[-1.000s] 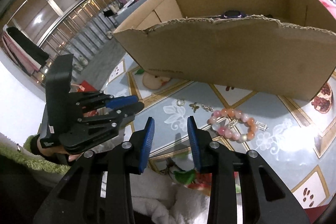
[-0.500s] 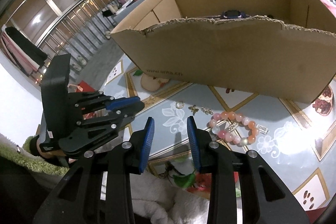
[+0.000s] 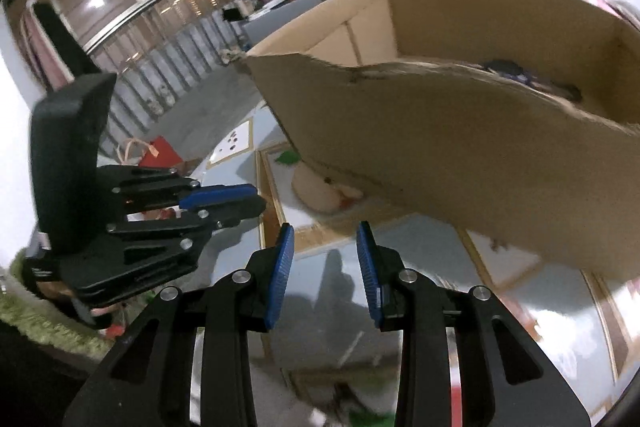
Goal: Organize jewelry
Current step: 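Lift the gold charm toward the cardboard box with the left gripper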
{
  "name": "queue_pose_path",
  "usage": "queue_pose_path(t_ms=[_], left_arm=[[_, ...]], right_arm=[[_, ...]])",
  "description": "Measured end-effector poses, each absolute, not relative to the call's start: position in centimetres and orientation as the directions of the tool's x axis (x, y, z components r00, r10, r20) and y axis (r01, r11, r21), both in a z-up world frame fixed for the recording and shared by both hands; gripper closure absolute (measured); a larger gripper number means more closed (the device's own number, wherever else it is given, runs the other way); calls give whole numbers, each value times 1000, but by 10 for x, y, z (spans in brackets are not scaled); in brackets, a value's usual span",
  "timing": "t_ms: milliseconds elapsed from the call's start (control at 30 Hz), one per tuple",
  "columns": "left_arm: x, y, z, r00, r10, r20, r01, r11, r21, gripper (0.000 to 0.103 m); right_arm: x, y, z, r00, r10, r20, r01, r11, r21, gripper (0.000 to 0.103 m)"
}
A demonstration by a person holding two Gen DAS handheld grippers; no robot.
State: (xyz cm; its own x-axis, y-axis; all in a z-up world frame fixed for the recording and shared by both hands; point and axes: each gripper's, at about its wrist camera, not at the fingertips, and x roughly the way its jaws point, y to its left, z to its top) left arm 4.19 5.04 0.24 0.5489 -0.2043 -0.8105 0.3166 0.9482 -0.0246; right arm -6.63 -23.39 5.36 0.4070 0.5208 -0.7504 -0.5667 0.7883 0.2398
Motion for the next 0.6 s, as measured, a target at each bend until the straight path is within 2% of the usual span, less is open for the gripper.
queue_pose_path(t_ms=[400, 467, 533, 600], left_arm=[[48, 63, -7, 522, -224, -823, 299, 952, -69, 93], [50, 65, -8, 520, -225, -824, 295, 953, -74, 93], [51, 66, -9, 519, -226, -824, 293, 953, -77, 93], [52, 67, -9, 517, -228, -825, 290, 954, -81, 93]], right_arm=[[-64, -197, 25, 419, 427, -802, -670, 741, 44, 72], [-65, -194, 25, 430, 405, -807, -686, 728, 0, 75], [-64, -194, 25, 426, 405, -809, -691, 723, -2, 85], [-59, -198, 25, 406, 422, -810, -689, 724, 32, 85]])
